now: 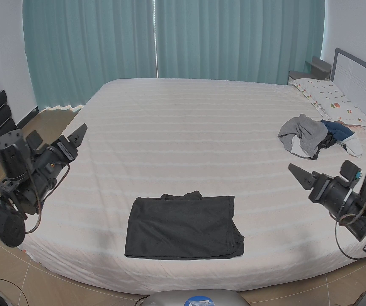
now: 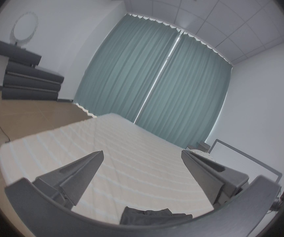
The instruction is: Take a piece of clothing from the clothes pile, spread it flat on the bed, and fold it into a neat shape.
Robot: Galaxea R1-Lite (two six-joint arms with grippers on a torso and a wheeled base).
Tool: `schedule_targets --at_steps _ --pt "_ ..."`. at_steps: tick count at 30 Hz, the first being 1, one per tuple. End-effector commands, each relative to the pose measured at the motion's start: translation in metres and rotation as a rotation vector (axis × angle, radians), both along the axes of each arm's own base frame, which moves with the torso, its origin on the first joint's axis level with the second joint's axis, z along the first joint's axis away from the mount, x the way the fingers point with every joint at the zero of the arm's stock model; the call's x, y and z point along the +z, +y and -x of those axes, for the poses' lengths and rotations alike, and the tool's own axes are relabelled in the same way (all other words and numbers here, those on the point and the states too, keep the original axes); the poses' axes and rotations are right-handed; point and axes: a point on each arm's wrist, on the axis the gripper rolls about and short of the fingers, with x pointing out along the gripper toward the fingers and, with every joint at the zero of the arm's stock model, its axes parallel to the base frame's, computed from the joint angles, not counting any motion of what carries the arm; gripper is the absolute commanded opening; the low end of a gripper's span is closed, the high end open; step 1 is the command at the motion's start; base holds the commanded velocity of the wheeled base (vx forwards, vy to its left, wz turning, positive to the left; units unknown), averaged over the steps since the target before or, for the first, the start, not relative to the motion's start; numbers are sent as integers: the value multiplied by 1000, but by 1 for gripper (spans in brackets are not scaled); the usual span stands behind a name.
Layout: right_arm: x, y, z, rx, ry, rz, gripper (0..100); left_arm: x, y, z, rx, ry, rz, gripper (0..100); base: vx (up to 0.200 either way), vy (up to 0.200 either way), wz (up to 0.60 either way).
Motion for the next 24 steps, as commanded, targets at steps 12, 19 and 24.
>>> schedule_targets --at_steps 12,19,24 --pt "32 -78 169 -192 -269 225 100 34 39 182 177 -171 -259 100 0 0 0" --pt "20 -88 204 -326 -244 280 100 19 52 243 194 -121 -306 100 0 0 0" --pt "7 -91 239 -297 -208 327 100 11 57 277 251 -96 -338 100 0 0 0"
